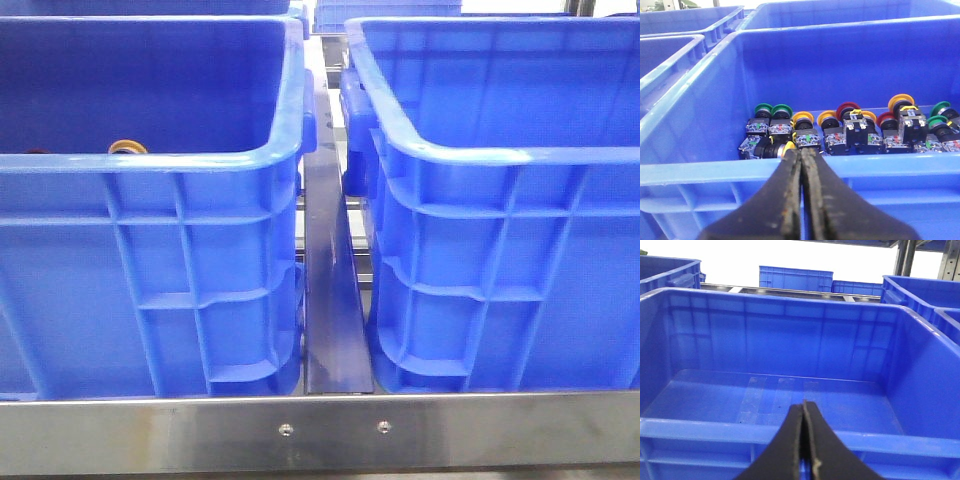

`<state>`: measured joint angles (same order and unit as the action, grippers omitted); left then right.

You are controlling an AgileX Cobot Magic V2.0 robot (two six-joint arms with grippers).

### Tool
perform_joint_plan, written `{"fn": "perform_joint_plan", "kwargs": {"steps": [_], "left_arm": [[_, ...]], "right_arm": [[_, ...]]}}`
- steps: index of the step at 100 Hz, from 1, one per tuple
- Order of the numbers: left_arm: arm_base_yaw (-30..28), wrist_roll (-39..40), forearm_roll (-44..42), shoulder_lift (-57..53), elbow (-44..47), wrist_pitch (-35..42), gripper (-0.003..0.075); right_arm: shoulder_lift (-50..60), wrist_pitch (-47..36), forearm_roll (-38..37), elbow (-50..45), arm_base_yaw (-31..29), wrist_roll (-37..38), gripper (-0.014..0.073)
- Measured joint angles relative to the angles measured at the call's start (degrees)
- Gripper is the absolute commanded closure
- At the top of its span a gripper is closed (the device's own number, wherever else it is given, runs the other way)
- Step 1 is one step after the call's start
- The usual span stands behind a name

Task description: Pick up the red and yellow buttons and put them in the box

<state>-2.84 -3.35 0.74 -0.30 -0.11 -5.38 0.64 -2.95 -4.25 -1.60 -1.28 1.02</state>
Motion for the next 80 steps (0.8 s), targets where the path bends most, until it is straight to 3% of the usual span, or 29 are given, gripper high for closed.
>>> {"fn": "perform_joint_plan", "kwargs": {"steps": [51,80], "left_arm": [[0.0,0.0,-0.1,0.0,-0.4,3.3,0.0741],[0.0,0.0,-0.1,3.4,-10.2,-2.0,0.0741]], "right_arm": [[0.0,0.0,0.0,0.0,0.0,0.0,0.0665],[0.0,0.0,0.0,0.0,0.0,0.0,0.0665]]}}
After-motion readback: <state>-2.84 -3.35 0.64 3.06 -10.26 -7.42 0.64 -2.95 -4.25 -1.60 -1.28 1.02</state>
